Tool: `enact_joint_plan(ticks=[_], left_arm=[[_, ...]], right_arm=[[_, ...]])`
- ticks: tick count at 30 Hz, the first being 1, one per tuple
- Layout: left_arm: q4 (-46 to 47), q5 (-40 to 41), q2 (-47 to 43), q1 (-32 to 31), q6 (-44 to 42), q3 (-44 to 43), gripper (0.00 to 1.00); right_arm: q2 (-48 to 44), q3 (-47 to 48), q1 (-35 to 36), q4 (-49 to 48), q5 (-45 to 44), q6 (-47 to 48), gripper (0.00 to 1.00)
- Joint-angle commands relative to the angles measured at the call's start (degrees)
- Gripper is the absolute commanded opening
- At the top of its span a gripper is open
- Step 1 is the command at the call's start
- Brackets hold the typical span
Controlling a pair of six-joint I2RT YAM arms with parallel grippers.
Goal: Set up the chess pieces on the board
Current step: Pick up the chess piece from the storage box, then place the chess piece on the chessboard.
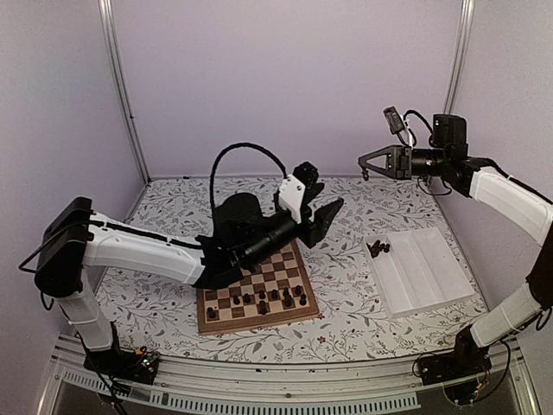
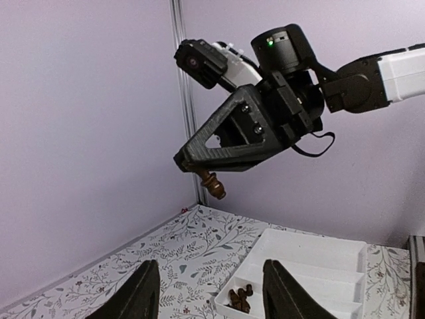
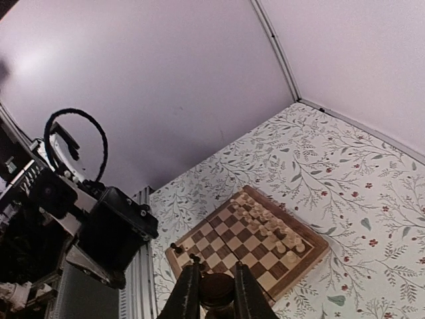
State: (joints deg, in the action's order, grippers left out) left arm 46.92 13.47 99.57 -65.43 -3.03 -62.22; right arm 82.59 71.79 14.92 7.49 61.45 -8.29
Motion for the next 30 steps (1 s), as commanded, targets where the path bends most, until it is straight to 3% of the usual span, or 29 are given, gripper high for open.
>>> enact_joint_plan(ticks=[1,5,18,30], left_arm=[[13.0,12.44,7.23,-3.76,-17.13,-7.0,0.55],[12.75,14.6,12.75,-4.44,-21.39,-12.4,0.58],[8.69,18.35,22.13,-3.99,-20.37,-25.74,0.62],[8.82,18.29,21.26,-2.52,-17.12,-25.24,0.48]], right_arm=[[1.77,-3.5,0.3,-23.67,11.12,-27.56,0.0],[1.47,-5.68,0.81,-28.75,10.75,-32.96,0.0],[0.8,-8.03,1.93,-32.68,10.65,-35.86,0.0],[1.47,-9.08,2.22,-34.47,10.76,-37.06,0.01]])
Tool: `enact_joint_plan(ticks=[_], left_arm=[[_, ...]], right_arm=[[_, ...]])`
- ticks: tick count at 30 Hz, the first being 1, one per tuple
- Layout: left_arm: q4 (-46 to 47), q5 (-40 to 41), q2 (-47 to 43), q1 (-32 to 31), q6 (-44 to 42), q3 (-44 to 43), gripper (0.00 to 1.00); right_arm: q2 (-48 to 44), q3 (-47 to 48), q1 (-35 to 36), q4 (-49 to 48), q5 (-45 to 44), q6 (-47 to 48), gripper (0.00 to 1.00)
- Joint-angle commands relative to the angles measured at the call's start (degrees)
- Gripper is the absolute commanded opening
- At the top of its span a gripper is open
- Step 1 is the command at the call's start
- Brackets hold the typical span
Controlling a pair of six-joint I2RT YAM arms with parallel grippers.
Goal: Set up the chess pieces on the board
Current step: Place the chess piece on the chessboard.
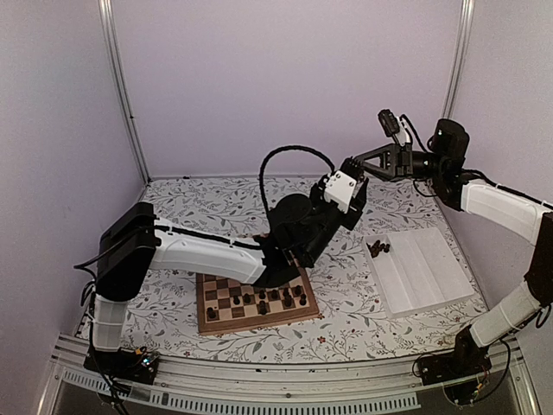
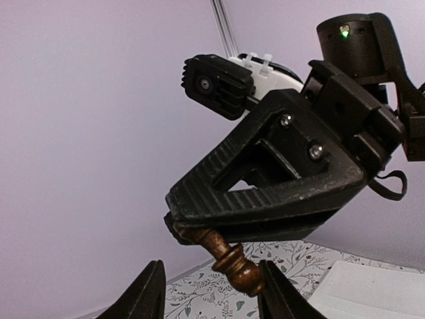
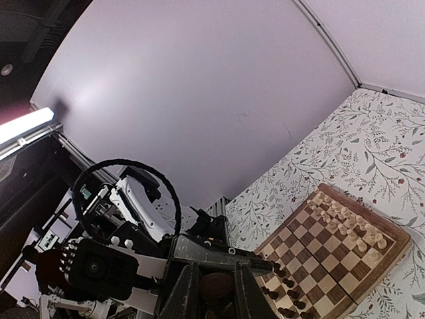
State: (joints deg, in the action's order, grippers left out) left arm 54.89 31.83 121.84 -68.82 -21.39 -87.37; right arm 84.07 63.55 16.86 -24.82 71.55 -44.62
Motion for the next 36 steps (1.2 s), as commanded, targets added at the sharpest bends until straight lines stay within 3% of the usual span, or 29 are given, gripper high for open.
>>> enact_joint_plan(ticks=[1,14,19,36], left_arm=[[1.09,-0.18,-1.14,0.83,1.33,0.12,0.47],[8.12,-1.98,-4.32,0.88,1.31,5.68,0.35],[8.13,-2.32,-3.62,0.88,1.48,4.61,0.44],[2.13,-4.49,-1.37,0.6,1.96,-0.35,0.48]], right_arm=[[0.02,-0.92,0.29,-2.25,0.64,-0.76,0.01],[1.13,-1.96,0.3,-3.28,-0.23,-1.07,0.04],[1.25,-2.11,0.28,-4.03,-0.32,-1.45,0.04],[1.62,-2.85,0.33,-6.44,-0.27,-2.75,0.04]])
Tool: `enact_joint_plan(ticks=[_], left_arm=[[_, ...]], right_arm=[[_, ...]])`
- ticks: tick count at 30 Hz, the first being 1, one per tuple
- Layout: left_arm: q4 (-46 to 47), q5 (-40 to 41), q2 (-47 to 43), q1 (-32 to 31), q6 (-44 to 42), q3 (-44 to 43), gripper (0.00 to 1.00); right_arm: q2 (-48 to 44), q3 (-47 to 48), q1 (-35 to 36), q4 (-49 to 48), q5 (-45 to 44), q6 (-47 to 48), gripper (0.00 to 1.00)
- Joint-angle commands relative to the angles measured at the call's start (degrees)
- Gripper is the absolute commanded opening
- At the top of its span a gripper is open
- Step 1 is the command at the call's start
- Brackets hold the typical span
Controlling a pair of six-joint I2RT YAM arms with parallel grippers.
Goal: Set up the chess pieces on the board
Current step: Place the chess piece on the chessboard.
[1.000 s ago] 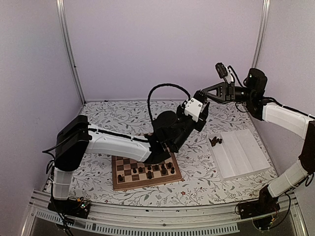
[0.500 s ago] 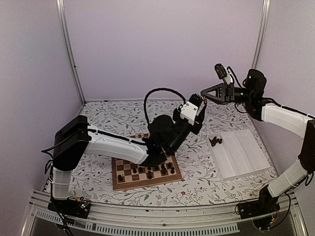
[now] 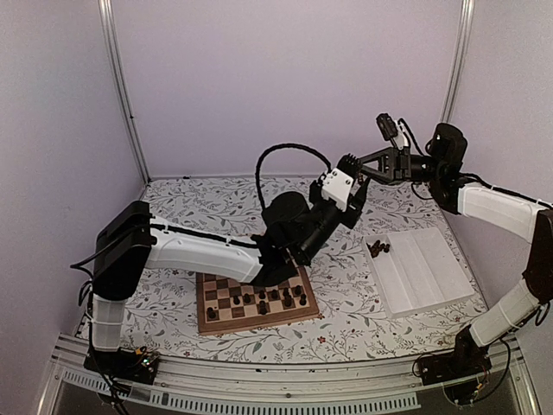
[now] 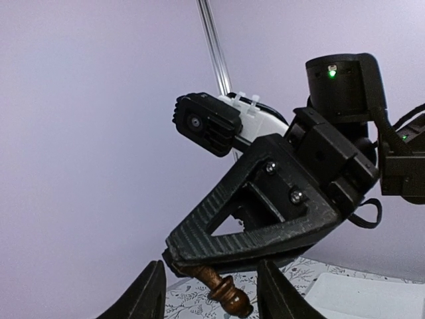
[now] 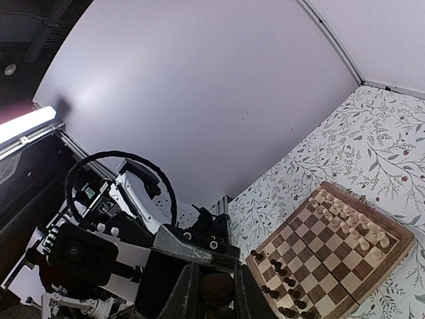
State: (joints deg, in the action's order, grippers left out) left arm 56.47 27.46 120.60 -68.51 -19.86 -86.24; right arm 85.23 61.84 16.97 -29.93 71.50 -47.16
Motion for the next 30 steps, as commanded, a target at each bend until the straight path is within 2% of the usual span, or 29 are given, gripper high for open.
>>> enact_joint_plan(ticks=[1,4,14,25,30], left_arm=[[0.47,0.4,-0.1,0.31,0.43,-1.82,0.47],[-0.87,2.79,0.45,0.46,0.88,-3.37,0.46],[-3.43,4.88,1.22,0.4,3.17,-4.12,0.5],[-6.76,7.03,1.38,1.06,8.73,-4.83,0.35],[-10.02,6.16,1.81,1.66,12.07,-6.38,0.35]], right_arm=[[0.46,-1.27,0.25,-1.42,-0.28,-0.36,0.04],[0.01,-1.46,0.25,-1.82,-0.11,-0.54,0.04],[-0.94,-2.08,0.19,-4.45,0.39,-1.94,0.04],[-1.64,-3.32,0.22,-7.92,0.8,-3.61,0.05],[-1.81,-3.92,0.22,-9.27,0.81,-4.18,0.05]])
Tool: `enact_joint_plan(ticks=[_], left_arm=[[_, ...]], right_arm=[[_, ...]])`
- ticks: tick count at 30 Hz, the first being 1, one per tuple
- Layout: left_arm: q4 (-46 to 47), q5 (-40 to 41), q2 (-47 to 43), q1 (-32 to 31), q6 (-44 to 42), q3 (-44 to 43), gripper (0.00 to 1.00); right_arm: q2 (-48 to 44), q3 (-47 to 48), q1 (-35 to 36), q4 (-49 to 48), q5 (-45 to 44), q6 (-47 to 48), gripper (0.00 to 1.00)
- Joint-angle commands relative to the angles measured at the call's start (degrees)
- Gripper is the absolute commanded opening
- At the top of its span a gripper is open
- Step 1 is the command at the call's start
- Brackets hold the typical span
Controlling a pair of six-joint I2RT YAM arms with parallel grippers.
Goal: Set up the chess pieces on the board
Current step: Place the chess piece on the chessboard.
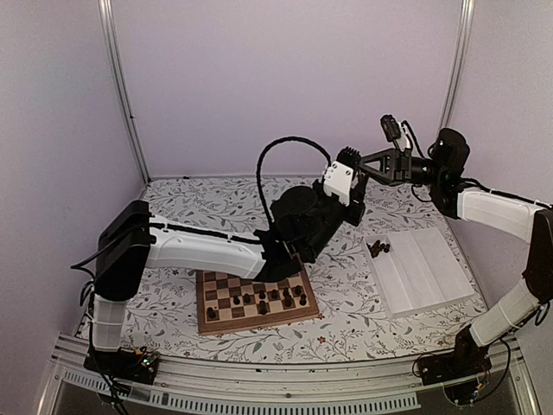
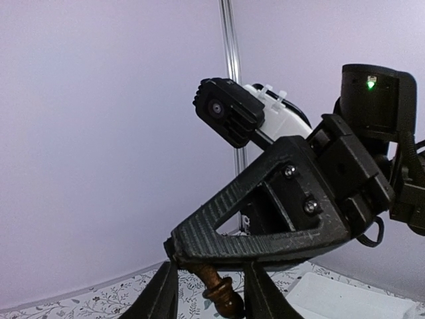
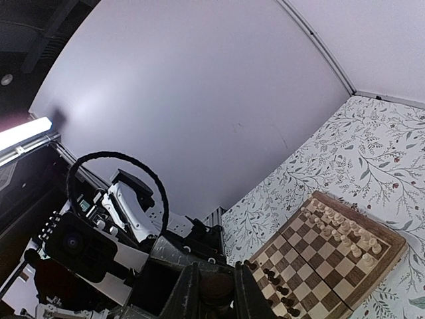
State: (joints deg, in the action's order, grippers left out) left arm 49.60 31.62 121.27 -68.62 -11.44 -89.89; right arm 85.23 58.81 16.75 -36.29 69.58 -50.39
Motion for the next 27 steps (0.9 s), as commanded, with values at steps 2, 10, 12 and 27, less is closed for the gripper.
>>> enact_joint_plan(ticks=[2,10,12,27], left_arm=[[-3.99,1.7,1.24,1.91,4.64,-3.07,0.39],[-5.65,1.31,1.16,2.25,6.78,-3.18,0.39],[-6.38,0.56,1.08,2.48,7.71,-3.18,0.36],[-23.75,-7.62,-9.03,4.69,8.77,-0.72,0.06]], right_arm=[[-1.82,-1.06,0.44,-3.51,2.75,-1.09,0.06],[-1.74,-1.47,0.44,-4.76,2.94,-1.38,0.06],[-1.67,-1.5,0.43,-5.08,2.94,-1.44,0.07],[-3.52,0.28,-5.22,6.85,6.24,9.96,0.44]])
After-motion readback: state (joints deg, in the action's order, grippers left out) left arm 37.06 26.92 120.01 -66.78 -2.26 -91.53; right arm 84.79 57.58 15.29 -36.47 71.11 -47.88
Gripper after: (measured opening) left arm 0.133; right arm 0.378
